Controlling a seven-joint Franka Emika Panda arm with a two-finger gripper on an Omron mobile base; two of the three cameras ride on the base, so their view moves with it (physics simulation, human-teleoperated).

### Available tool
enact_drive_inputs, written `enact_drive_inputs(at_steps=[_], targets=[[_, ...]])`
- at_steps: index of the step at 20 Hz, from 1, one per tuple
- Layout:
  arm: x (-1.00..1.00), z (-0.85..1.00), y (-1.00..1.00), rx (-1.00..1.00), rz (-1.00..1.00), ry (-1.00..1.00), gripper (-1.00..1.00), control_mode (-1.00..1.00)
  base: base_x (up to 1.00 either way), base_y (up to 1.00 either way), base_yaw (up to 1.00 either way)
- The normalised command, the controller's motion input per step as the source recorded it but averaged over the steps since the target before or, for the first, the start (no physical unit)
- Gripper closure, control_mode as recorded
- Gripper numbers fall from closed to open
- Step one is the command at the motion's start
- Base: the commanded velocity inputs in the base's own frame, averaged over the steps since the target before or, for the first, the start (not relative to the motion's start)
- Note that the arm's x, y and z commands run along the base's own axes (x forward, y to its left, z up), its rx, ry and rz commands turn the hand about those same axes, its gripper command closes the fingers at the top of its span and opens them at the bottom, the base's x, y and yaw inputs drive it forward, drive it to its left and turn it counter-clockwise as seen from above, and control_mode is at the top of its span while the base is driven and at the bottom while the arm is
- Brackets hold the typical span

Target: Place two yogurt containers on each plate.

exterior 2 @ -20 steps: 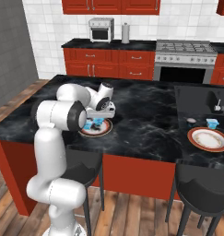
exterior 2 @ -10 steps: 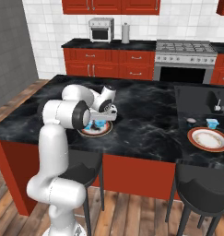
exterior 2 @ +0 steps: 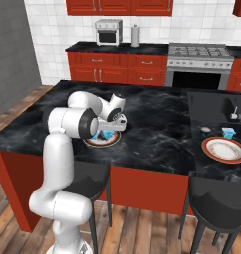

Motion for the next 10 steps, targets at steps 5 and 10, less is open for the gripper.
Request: enact_drive_inputs(at_steps=[5, 10], targets=[[0.0, 0.0, 0.0, 0.0, 0.0, 0.0, -1.0, -1.0, 0.0, 0.0, 0.0], [0.0, 0.0, 0.0, 0.0, 0.0, 0.01, -1.0, -1.0, 0.0, 0.0, 0.0]])
